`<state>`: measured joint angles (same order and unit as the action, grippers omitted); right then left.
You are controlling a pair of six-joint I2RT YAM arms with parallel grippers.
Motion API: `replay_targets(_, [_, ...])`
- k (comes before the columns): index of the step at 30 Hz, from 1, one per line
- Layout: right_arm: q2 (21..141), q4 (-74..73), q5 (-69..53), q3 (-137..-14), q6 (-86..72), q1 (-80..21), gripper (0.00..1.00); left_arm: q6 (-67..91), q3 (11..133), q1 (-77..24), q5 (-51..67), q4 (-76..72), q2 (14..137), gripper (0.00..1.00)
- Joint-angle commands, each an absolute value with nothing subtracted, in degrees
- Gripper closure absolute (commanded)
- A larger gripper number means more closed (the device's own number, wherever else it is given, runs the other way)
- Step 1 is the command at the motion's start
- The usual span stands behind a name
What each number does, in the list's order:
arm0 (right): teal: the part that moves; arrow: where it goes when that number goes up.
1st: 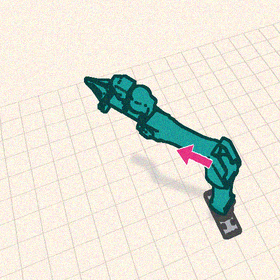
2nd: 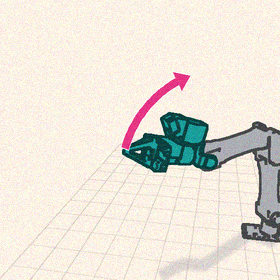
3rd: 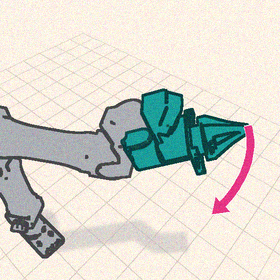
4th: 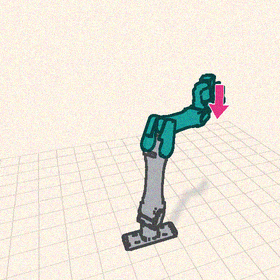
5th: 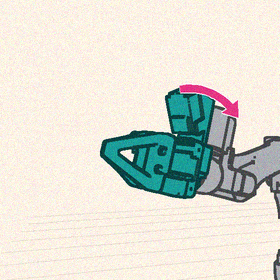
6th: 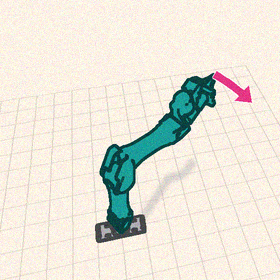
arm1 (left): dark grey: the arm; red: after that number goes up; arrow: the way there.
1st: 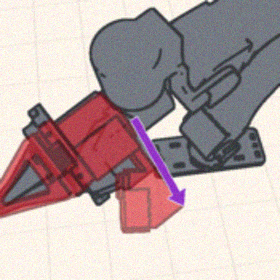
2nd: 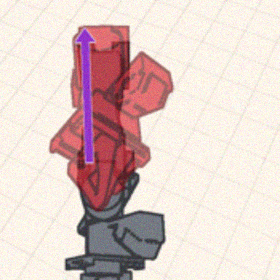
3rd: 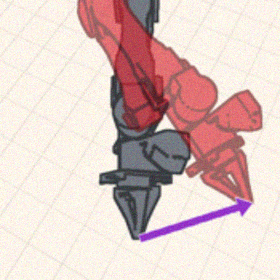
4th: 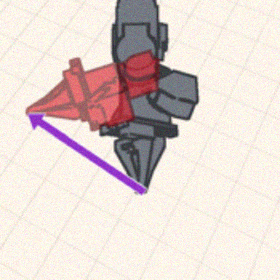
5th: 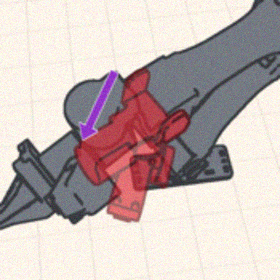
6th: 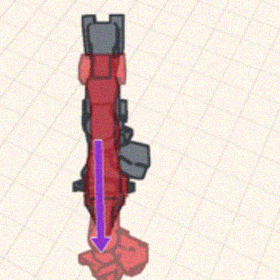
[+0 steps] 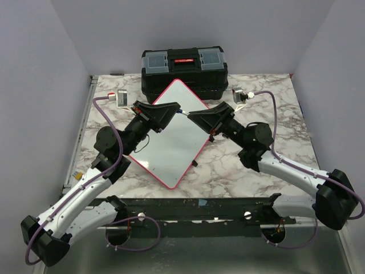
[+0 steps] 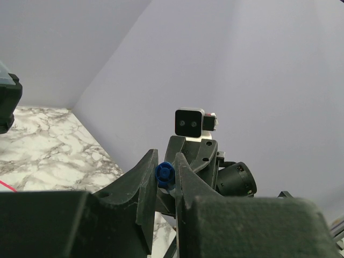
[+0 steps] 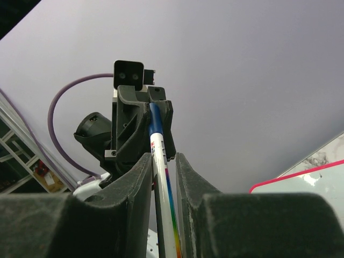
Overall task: Write a sentence on the whiteboard
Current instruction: Open the pen cap of the whiteboard marker.
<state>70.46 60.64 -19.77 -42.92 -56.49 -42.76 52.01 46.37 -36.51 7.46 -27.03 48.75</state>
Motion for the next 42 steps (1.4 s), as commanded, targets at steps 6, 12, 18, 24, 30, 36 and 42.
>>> replay_targets(6, [68.55, 63.48, -19.47, -43.34, -55.57, -43.06, 0.73, 48.22, 45.53, -36.28, 2.54, -23.31, 49.85, 1.00])
replay_targets(12, [68.62, 63.37, -20.13, -43.64, -55.22, -43.03, 0.74, 47.40, 45.70, -36.28, 1.23, -21.71, 50.09, 1.00])
replay_targets(18, [68.99, 63.15, -20.91, -43.85, -55.40, -43.01, 0.79, 44.57, 46.71, -36.30, -0.72, -19.89, 50.39, 1.00])
replay_targets(24, [69.15, 60.82, -22.39, -45.12, -54.89, -43.00, 0.58, 41.58, 46.88, -36.20, -4.31, -18.44, 49.24, 1.00])
replay_targets(30, [69.06, 61.74, -22.50, -44.82, -54.96, -43.06, 0.60, 40.54, 46.96, -36.04, -9.26, -15.16, 47.58, 1.00])
replay_targets(36, [69.34, 62.89, -23.24, -44.93, -55.61, -43.02, 0.59, 40.08, 47.05, -35.59, -9.62, -14.24, 47.30, 1.00])
replay_targets(42, [70.52, 63.73, -24.07, -45.60, -56.65, -43.00, 0.60, 41.51, 47.12, -35.51, -7.77, -14.89, 48.54, 1.00])
